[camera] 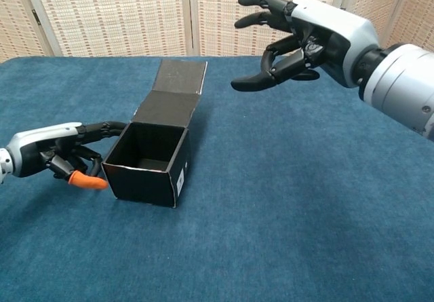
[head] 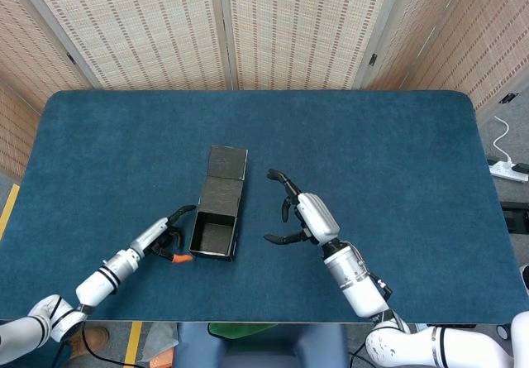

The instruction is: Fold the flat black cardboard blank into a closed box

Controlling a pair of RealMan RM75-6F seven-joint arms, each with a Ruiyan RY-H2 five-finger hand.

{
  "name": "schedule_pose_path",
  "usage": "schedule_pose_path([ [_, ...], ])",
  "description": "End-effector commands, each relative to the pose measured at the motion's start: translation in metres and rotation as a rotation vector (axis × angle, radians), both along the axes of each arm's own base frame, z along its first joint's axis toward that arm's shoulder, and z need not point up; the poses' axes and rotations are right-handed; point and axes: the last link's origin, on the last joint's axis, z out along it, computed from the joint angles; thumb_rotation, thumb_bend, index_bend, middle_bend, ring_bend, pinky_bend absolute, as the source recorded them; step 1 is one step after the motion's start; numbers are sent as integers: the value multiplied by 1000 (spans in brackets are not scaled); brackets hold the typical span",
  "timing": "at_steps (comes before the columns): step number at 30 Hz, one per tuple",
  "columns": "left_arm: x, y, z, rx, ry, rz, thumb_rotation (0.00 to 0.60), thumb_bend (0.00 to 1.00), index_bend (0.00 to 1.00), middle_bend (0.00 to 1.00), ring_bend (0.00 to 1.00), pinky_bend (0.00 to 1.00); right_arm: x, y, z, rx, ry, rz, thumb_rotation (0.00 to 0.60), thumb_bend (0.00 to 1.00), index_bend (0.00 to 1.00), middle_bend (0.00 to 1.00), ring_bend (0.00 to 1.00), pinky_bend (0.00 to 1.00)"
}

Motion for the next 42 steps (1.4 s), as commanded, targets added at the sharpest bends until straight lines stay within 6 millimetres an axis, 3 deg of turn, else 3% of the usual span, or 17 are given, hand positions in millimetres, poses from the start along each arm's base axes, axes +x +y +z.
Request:
schedule_pose_path([
  [1, 6, 4, -5, -4, -14, -9, 600, 199, 0, 0, 628, 938, -2, -1, 0, -1, 3, -8, 600, 18, 0, 112, 604, 1000],
  [11, 15, 11, -16, -36, -46, 4, 600, 197, 0, 0, 628, 938, -14, -3, -3, 2, 25, -48, 600, 18, 0, 125, 605, 1000],
  [14, 16, 12, -19, -57, -88, 32, 600, 198, 21, 52, 628, 938, -26, -6, -14, 35, 55, -98, 600, 19, 0, 133, 608, 1000],
  [22, 17, 12, -29, -64, -166, 83, 600, 201, 449, 463, 662, 937, -47, -31, -52, 159, 81, -274, 600, 24, 0, 166, 617, 1000],
  [25, 17, 10, -25, -60, -187, 76, 600, 200, 508, 530, 668, 938, -46, -44, -67, 186, 89, -316, 600, 25, 0, 181, 627, 1000],
  [28, 18, 9, -18, -44, -211, 66, 600, 200, 515, 537, 668, 937, -36, -55, -82, 203, 93, -326, 600, 26, 0, 189, 632, 1000],
  [36, 31, 2, 4, -22, -232, -11, 600, 201, 518, 536, 668, 937, 15, -84, -115, 226, 51, -316, 600, 26, 11, 202, 637, 1000],
  [42, 39, -5, 6, -32, -225, -38, 600, 200, 518, 535, 668, 937, 58, -102, -119, 201, -14, -278, 600, 28, 17, 205, 638, 1000],
])
